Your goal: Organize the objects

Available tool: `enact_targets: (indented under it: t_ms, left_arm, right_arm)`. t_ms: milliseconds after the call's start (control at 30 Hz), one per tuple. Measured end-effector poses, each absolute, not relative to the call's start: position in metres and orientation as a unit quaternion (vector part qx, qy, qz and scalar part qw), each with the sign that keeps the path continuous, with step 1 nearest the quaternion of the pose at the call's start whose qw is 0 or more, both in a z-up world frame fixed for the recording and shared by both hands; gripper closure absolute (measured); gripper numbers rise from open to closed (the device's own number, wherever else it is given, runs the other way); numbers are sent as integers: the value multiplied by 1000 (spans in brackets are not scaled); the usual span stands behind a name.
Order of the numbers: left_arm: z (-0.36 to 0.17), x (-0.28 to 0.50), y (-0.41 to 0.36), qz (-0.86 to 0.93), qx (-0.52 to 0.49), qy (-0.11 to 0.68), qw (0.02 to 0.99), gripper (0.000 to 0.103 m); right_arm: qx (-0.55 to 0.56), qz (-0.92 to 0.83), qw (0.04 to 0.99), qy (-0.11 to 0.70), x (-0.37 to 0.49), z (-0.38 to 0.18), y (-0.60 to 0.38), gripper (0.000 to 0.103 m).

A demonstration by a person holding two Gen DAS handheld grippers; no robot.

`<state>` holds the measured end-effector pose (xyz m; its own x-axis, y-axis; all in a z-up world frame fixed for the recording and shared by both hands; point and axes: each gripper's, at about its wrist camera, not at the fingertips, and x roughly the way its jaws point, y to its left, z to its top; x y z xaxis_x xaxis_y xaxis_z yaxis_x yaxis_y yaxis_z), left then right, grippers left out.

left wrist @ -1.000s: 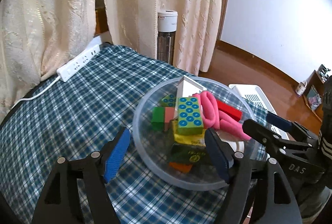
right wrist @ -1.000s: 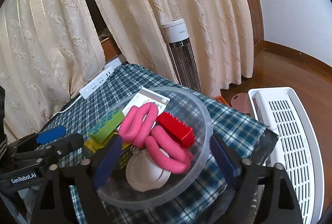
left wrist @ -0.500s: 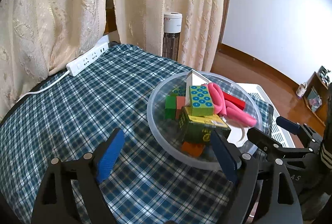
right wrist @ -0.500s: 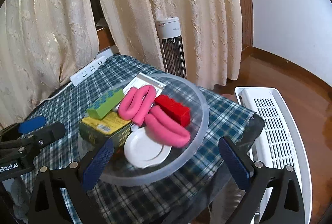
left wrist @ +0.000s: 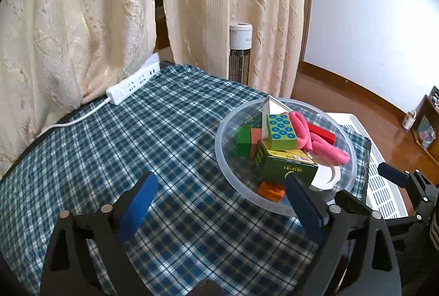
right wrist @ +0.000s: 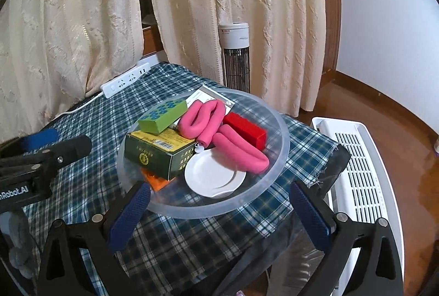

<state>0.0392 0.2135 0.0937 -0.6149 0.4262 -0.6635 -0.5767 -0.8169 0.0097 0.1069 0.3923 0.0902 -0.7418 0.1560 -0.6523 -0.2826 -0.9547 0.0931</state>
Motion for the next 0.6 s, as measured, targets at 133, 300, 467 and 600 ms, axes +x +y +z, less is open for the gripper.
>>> enact_targets:
  t_ms: [133, 300, 467, 600]
  left_arm:
    - [93, 42, 214, 889, -340, 118, 282, 6]
    - [88, 41, 216, 885, -351, 116, 285, 6]
    - [86, 41, 219, 884, -354, 126, 277, 6]
    - [84, 41, 220, 880, -359, 125, 285, 6]
  right_arm:
    - [-338, 929, 119, 93, 108, 91, 391, 0]
    - [-339, 929, 121, 91, 109, 91, 392, 0]
    - [-343, 927, 123, 91, 109, 89, 393, 0]
    - [-345, 926, 124, 91, 108, 87, 394, 0]
